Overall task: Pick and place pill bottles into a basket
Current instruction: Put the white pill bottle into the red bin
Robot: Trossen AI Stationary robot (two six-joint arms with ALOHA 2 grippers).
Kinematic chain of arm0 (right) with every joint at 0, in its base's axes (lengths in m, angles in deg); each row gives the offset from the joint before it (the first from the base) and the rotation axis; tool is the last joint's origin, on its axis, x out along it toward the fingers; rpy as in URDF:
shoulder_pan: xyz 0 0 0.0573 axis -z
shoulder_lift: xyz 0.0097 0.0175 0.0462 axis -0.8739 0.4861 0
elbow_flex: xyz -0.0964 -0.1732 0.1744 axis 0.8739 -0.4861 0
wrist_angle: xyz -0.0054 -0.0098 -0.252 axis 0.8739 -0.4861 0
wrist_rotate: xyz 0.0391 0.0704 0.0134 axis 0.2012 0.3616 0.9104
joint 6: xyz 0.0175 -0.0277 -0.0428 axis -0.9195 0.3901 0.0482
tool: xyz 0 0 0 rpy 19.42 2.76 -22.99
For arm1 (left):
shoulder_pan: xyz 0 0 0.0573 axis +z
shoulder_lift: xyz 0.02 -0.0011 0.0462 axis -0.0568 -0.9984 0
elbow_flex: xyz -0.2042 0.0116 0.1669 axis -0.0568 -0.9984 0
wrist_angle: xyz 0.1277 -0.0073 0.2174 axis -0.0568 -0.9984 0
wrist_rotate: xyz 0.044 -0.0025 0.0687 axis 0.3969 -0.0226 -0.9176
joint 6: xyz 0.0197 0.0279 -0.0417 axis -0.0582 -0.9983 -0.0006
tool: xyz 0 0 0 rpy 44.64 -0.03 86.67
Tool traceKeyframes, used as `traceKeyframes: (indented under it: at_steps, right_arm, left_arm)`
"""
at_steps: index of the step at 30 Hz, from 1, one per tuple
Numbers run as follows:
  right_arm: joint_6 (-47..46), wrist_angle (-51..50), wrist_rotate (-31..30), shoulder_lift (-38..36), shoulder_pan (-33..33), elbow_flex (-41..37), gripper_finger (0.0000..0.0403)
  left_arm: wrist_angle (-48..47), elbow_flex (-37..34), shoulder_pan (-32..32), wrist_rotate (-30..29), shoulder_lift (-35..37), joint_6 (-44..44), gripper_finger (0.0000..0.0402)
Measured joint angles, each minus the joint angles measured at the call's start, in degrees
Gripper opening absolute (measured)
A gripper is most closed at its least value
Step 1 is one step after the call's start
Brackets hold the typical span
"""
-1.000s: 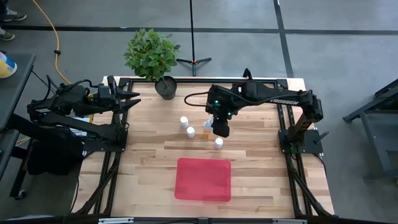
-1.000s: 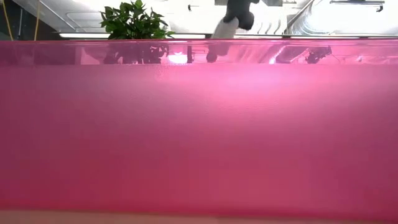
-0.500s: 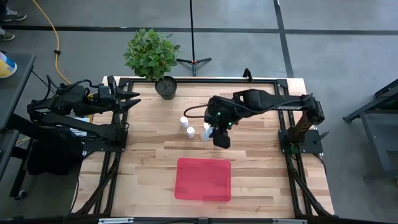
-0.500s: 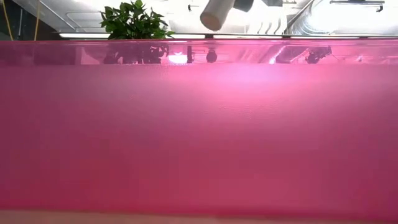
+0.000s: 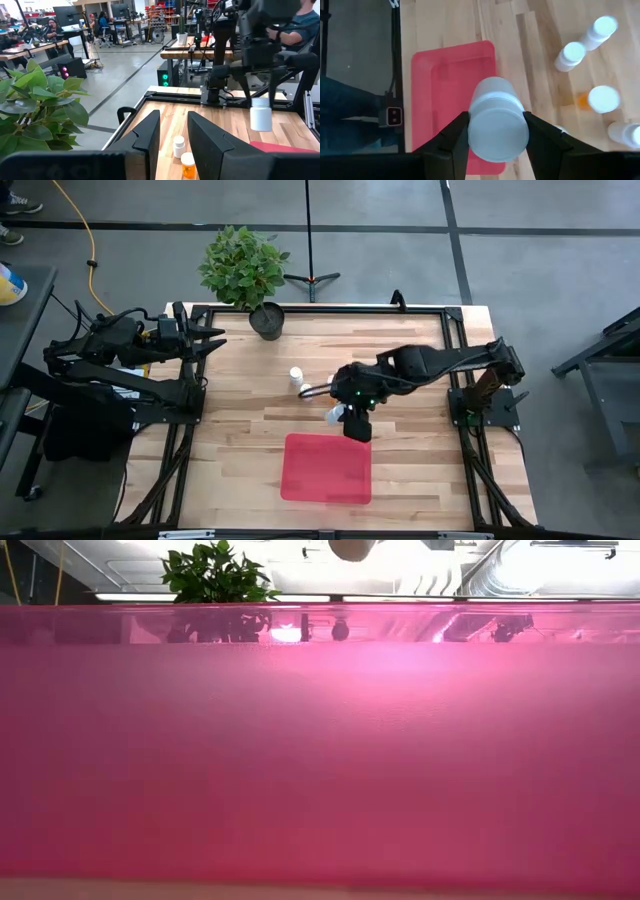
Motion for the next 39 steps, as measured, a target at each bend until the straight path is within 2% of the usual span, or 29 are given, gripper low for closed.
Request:
traceKeyframes:
  at_steps: [11, 25, 39]
  right_arm:
    - [-5.2, 0.6, 0.2, 6.8, -3.7, 0.0, 0.0148]
    - [-6.6, -3.2, 1.7, 14.0, -4.1, 0.0, 0.0148]
    - [-6.3, -6.4, 1.9, 14.7, -6.4, -2.0, 0.0148]
  left_arm:
    - [0.0, 0.0, 0.0, 0.0, 0.0, 0.0, 0.0133]
    - [0.0, 0.0, 0.0, 0.0, 0.0, 0.0, 0.0133]
    - [0.0, 0.0, 0.0, 0.8, 0.0, 0.0, 0.0133]
